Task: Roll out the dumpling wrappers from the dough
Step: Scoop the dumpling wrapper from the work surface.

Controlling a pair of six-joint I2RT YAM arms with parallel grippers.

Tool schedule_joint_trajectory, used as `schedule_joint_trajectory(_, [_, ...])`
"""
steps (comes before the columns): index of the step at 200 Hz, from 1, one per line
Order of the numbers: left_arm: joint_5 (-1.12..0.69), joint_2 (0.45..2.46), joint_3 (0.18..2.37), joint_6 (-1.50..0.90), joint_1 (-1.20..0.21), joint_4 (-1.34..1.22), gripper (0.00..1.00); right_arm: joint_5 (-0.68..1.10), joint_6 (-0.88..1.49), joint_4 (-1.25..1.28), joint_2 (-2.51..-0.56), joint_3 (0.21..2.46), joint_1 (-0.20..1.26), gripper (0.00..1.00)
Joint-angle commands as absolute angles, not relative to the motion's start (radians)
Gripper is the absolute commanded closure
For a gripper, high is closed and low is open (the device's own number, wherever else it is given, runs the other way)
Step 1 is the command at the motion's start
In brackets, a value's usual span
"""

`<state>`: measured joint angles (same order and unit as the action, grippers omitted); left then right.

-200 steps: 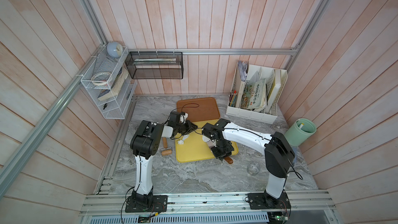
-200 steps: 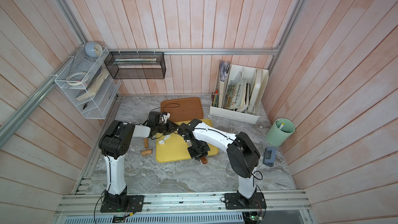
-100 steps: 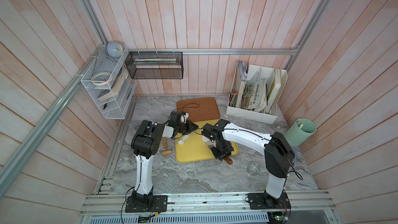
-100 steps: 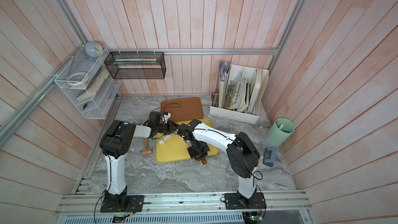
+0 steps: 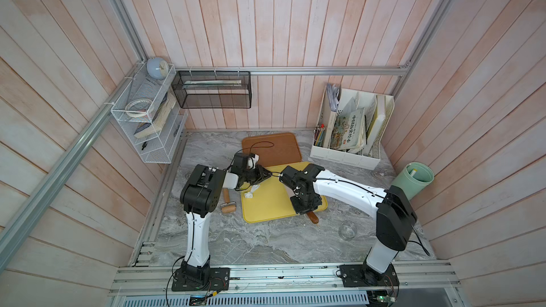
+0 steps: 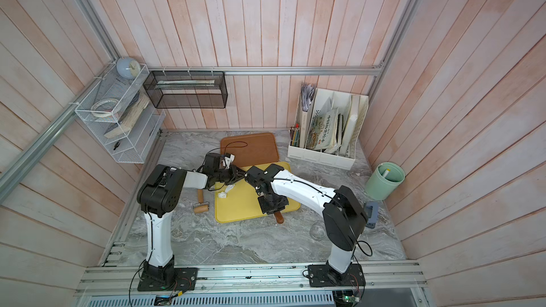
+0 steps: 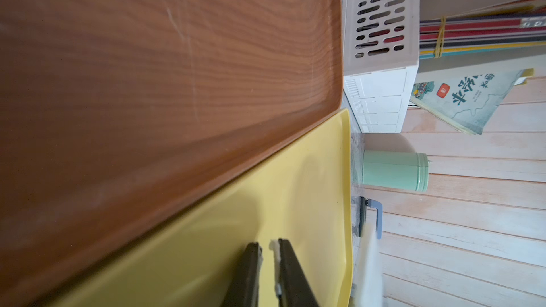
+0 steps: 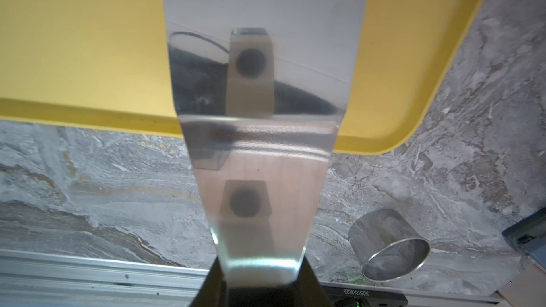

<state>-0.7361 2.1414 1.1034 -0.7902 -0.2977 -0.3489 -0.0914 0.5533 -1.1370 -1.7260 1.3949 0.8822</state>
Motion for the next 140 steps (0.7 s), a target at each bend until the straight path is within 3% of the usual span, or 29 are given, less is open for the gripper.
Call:
schedule_joint_trajectory(1, [-0.68,2.211,1.08,-0.778,-0.308,-0.223,0.83,-0.109,0.572,-1.107,-1.704,1.376,0.879,1.0])
schedule_joint_trajectory(89, [-0.759,2.125,1.114,-0.863,-0.303,-0.295,0.8,-0.118,0.548,-1.097,-1.671,1.349,0.873,1.0])
schedule_joint_trajectory(122, [-0.834,2.038,1.082,-1.05,-0.266,-0.531,0.79,-0.112,0.493,-1.025,-1.622,1.342,0.808,1.0])
schedule_joint_trajectory(140, [-0.824,1.989,1.068,-1.05,-0.246,-0.536,0.79,-0.064,0.444,-0.95,-1.611,1.341,0.746,1.0])
